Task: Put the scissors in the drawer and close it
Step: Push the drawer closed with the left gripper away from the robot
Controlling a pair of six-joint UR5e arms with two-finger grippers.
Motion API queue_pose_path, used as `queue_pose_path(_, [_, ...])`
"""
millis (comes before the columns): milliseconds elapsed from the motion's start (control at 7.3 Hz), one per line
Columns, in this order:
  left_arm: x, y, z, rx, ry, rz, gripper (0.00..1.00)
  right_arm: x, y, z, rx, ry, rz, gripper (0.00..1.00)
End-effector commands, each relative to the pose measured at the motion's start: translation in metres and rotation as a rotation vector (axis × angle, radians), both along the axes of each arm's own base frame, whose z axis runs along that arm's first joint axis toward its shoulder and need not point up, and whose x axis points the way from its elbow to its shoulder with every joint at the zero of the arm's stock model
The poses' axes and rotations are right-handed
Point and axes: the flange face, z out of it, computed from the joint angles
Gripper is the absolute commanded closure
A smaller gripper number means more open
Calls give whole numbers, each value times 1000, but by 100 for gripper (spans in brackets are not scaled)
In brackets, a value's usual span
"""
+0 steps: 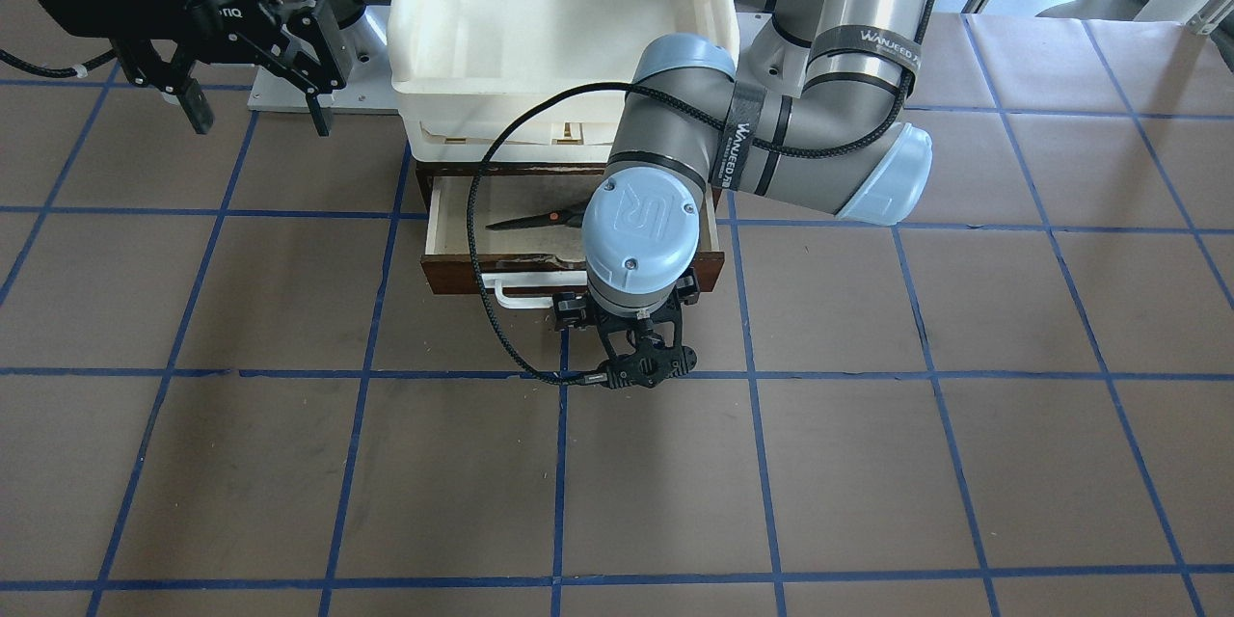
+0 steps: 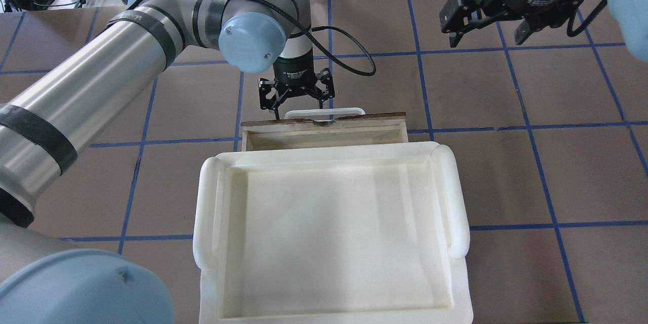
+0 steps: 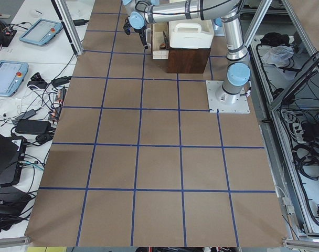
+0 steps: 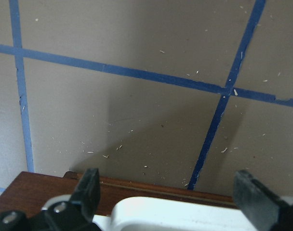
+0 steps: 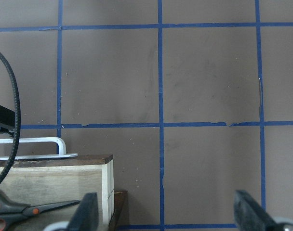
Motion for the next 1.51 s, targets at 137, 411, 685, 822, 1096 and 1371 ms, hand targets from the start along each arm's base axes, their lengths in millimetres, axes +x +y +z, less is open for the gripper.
queue_pose_path(137, [3,-7,0,-28,7,10,0,0,0,0,2,0,0,0])
queue_pose_path(411, [-4,-4,-11,0,5,4,0,0,1,0,9,0,0,0])
queue_pose_path(685, [-4,2,0,13,14,9,0,1,2,-2,17,-13,1,0])
queue_pose_path(822, [-5,6,-2,33,8,8,0,1,1,-3,19,-15,3,0])
queue_pose_path(1096, [-4,13,-8,78,-13,22,0,1,-5,-13,38,-10,1,0])
queue_pose_path(1371, [-5,15,-13,96,-22,25,0,2,-8,-17,34,-15,1,0])
